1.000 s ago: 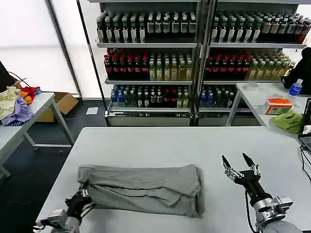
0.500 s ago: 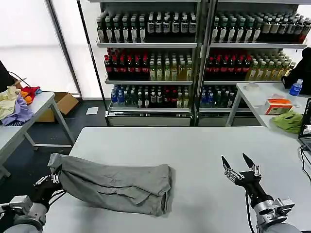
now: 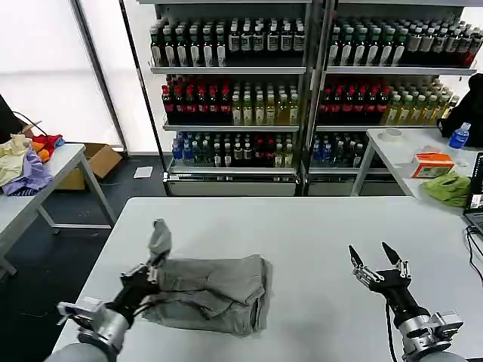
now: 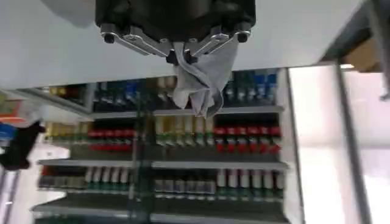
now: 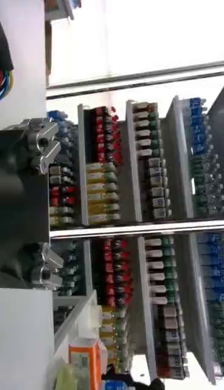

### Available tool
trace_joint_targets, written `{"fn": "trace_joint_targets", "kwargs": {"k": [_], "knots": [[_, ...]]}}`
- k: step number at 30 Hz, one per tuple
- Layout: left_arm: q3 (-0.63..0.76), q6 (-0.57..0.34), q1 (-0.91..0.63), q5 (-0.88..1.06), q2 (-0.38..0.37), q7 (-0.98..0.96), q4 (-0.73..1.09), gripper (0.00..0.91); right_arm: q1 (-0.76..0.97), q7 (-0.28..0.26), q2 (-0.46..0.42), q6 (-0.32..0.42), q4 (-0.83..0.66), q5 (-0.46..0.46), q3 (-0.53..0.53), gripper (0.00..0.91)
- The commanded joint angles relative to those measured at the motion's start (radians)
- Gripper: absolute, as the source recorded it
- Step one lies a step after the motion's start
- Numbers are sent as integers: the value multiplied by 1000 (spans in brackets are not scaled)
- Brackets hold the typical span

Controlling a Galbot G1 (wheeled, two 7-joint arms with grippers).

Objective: Fold and organize the clothes.

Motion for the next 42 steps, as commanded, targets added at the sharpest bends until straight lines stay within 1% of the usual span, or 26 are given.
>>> {"fn": "trace_joint_targets", "kwargs": {"k": [1,2,3,4,5,6,7,8,11,13,19,22,26,33,36,38,39,42], "knots": [[451,-39,-63,195,-3,9,102,20,-11,10,-6,-13,9,-5,14,907],[462,-44,-71,218,-17,9,121,20,-11,18,-4,-20,12,-26,21,907],[472,-45,-74,235,-29,6,154,40,-10,23,-2,-26,14,-40,25,907],[485,-43,-90,251,-50,1,175,242,-12,31,1,-33,20,-35,31,907],[496,-41,-101,255,-60,-5,189,584,-17,42,1,-52,35,-2,39,907],[503,-37,-113,252,-76,-11,220,776,-22,43,2,-62,42,8,46,907],[506,-28,-128,253,-92,-21,247,867,-28,43,4,-64,49,10,52,907],[511,-30,-146,256,-109,-31,271,907,-33,42,5,-63,55,5,57,907],[506,-38,-185,274,-145,-45,327,907,-53,49,21,-66,66,-22,85,907],[500,-37,-206,273,-160,-57,343,907,-59,58,25,-68,67,-20,92,907],[474,-26,-244,242,-171,-92,342,907,-77,60,37,-66,73,-16,100,907],[437,-8,-224,196,-154,-93,265,907,-76,60,40,-67,76,-15,92,907],[380,10,-177,191,-128,-87,145,907,-63,61,39,-71,73,-13,64,907],[234,48,-126,110,-113,-94,-26,907,-18,69,49,-91,72,-20,2,907],[162,57,-87,80,-105,-99,-76,907,-9,67,48,-98,71,-22,-7,907],[126,56,-69,75,-101,-98,-74,907,-5,58,37,-96,65,-17,4,907],[66,57,-57,53,-102,-98,-58,907,-6,51,32,-94,61,-12,12,907],[1,68,-25,31,-109,-98,-10,907,-13,41,17,-83,54,-11,20,907]]}}
